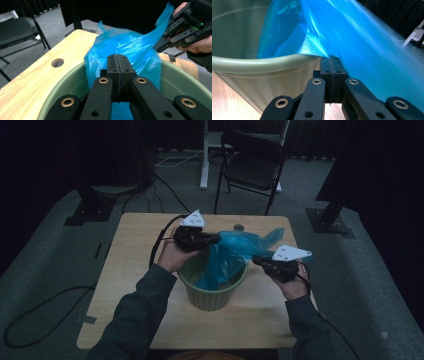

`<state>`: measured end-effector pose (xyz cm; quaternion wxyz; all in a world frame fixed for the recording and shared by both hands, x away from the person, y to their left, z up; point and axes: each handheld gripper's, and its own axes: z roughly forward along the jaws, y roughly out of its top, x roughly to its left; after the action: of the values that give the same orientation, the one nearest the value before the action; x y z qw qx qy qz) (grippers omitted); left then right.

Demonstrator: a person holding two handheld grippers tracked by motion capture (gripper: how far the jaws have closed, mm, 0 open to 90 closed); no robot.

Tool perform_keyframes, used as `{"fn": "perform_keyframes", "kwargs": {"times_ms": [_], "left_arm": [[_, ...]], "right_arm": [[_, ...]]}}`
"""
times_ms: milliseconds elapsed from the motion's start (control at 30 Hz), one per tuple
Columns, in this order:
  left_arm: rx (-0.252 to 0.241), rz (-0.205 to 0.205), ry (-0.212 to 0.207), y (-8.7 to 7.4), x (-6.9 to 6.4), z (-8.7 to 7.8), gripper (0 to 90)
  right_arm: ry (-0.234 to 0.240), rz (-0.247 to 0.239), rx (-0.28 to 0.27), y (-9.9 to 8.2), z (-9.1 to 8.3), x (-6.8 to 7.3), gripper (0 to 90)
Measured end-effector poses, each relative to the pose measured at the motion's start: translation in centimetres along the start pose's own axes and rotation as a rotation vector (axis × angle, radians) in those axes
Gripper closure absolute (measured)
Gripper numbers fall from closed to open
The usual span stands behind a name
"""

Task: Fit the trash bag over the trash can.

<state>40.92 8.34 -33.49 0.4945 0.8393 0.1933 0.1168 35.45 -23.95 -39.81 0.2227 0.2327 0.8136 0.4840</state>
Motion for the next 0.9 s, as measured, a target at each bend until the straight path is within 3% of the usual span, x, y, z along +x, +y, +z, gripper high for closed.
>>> {"fn": "perform_keyframes", "kwargs": {"times_ms": [500,800,900], "left_arm": [[-0.046,-0.134,0.081,-4.1,3.0,-3.9,89.7],[-0.037,-0.16,0.089,-5.4,3.5,-4.1,89.4],[-0.053,-0.169,0.09,-5.6,3.6,-4.4,82.6]], "right_arm": [[0.0,0.007,0.005,-0.4,-0.2,-0.1,90.0],[0.012,-0.007,0.002,-0.1,-0.1,0.2,90.0],[0.007,-0.003,0.005,-0.2,-0.1,0.1,90.0]]}}
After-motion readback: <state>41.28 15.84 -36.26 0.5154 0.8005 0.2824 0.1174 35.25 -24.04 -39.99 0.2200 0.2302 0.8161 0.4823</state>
